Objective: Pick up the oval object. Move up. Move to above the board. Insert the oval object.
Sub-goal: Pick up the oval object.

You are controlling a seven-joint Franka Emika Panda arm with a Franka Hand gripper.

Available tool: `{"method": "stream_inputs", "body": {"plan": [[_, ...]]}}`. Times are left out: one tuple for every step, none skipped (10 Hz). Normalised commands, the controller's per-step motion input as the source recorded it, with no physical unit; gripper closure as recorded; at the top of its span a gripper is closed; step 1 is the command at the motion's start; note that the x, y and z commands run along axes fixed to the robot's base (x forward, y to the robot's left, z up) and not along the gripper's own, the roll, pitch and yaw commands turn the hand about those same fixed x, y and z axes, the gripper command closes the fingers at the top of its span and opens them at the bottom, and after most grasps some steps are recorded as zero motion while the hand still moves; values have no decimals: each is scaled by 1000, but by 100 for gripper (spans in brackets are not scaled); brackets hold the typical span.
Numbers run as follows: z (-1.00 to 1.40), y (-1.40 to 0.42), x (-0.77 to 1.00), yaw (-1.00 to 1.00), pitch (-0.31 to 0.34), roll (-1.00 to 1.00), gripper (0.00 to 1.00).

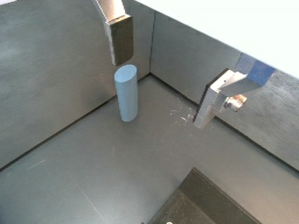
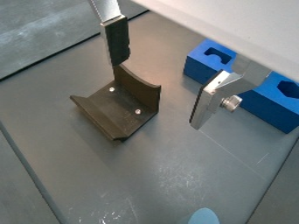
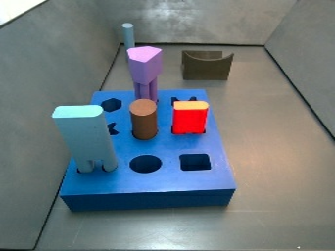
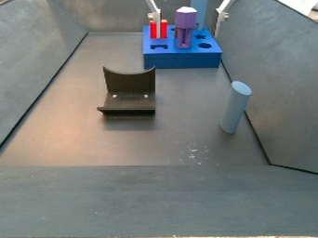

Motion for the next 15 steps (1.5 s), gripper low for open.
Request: {"method": "stream_inputs", "body": {"plan": [[-51, 0, -263, 0, -56, 0, 0], [-260, 274, -626, 137, -123, 0, 0], [-397, 334, -923, 157, -194, 0, 0], [-389, 374, -974, 129, -174, 0, 0], [-506, 269, -1000, 29, -234, 0, 0], [-683, 237, -1000, 91, -154, 90, 0], [-491, 240, -1000, 89, -159, 27, 0], [-289, 117, -909, 94, -106, 1, 0], [-300, 217, -846, 160, -91, 0, 0], [-363, 251, -389, 191, -19, 0, 0], [-583, 231, 0, 94, 13, 0, 0], [-806, 46, -9, 94, 44, 27, 0], [-811, 0, 0, 54, 61, 3, 0], [-680, 0, 63, 3, 70, 0, 0], [-466, 34, 6, 0, 21, -56, 0]]}}
